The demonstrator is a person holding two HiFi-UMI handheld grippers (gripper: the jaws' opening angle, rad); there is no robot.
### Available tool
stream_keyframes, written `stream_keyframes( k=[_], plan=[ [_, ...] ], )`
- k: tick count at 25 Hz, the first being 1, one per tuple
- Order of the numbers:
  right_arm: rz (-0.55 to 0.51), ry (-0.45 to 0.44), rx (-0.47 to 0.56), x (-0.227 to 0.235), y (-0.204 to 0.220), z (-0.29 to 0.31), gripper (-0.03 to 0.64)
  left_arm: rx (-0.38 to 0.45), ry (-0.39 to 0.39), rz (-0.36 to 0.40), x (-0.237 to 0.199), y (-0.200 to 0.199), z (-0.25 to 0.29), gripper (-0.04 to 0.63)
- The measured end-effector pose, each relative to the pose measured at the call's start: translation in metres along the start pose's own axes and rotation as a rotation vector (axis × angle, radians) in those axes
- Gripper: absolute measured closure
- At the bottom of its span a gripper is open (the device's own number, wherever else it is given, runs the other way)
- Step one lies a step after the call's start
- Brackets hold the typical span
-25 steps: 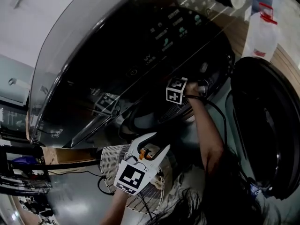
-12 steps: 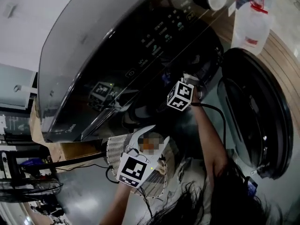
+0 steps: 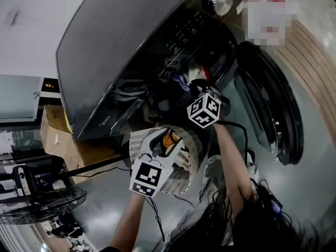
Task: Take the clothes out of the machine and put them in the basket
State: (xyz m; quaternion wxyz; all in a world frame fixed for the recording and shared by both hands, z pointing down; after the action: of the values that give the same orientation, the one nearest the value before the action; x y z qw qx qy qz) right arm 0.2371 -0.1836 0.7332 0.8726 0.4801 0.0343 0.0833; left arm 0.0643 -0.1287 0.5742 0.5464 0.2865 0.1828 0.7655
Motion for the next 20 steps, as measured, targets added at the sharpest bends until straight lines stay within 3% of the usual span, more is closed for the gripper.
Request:
stream_keyframes(
  k=[7, 20],
  plan=[
    [0.22, -0.018, 0.047, -0.008, -0.029, -0.064, 0.586, -0.052, -0.003, -0.004, 0.004, -0.014, -0.027, 0.406],
    [0.427, -0.125, 0.117, -0.01, -0.106, -0.185, 0.586, -0.125, -0.07, -0.029, -0.009, -0.037, -0.038, 0.406]
  ],
)
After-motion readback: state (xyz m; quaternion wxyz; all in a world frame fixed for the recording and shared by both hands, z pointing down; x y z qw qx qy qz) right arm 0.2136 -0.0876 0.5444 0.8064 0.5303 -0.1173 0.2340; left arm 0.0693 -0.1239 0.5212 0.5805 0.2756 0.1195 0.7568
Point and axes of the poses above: the fingertips, and each gripper's own axes: z forward along the fingers, x to its right, y out of its underside, the point moved 6 cm from there along -z, backward along the fingers, and after that the axes turned 11 degrees about z, right-handed, at the moved point
